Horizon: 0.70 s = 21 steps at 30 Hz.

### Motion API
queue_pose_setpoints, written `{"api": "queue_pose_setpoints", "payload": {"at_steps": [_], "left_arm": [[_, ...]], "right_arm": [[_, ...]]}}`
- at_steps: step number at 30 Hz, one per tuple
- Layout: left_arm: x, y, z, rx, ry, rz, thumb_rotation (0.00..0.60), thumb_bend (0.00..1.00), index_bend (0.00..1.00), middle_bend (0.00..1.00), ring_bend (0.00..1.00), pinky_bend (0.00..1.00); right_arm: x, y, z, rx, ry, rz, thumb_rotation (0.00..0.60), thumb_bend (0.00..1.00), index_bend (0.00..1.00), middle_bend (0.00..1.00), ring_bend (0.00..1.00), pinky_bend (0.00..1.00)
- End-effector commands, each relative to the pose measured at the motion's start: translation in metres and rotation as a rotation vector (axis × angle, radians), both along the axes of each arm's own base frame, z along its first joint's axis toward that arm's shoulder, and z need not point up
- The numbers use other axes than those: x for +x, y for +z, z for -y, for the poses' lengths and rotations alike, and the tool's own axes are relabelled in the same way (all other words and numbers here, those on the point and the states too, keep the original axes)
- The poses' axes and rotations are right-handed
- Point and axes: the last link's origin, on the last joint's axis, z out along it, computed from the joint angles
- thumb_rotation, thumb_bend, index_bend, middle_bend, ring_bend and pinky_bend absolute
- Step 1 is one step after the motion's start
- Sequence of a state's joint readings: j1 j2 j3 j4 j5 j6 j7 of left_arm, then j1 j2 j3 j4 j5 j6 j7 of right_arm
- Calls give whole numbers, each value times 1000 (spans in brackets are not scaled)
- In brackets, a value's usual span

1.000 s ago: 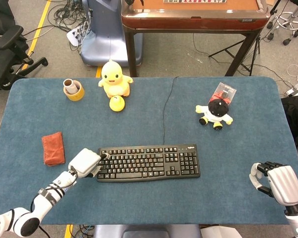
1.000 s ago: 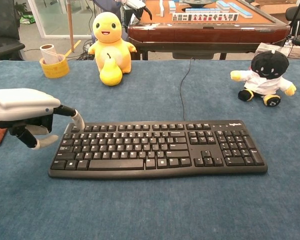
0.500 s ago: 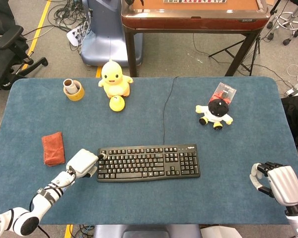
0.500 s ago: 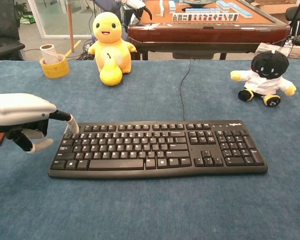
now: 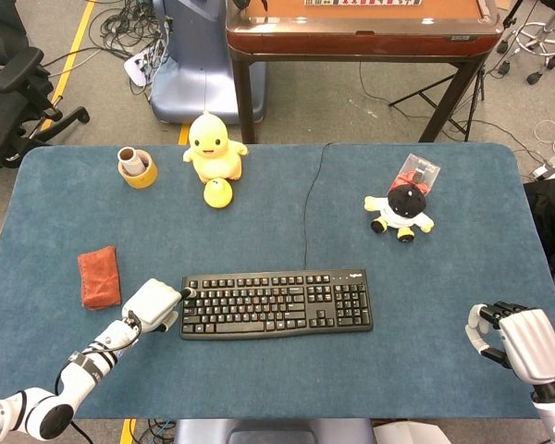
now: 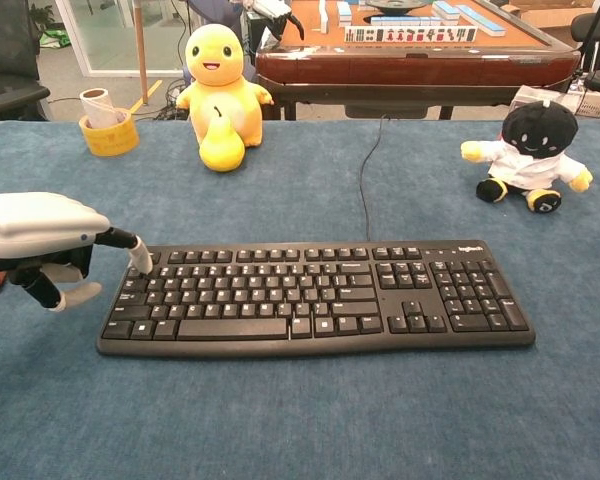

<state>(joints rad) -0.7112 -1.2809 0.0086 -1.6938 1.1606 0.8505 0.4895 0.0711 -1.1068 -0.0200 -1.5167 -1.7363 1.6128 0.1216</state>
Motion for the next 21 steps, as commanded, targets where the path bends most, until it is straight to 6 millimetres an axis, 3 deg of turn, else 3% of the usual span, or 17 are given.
{"api": "queue_pose_setpoints", "payload": {"at_steps": [1,14,21], "left_arm": [[-1,0,-1,0,0,-7,600,485,253,1000,988,1000],[2,-5,-1,-6,6,-10,600,485,254,1000,988,1000],[9,8,1,27,-1,23,600,485,254,1000,988,1000]], "right_arm": [[0,0,0,1,0,0,600,417,283,677,644,783],[0,1,0,-2,3,3,600,418,283,677,644,783],[0,3,-1,-8,8,9,600,418,283,677,644,783]]}}
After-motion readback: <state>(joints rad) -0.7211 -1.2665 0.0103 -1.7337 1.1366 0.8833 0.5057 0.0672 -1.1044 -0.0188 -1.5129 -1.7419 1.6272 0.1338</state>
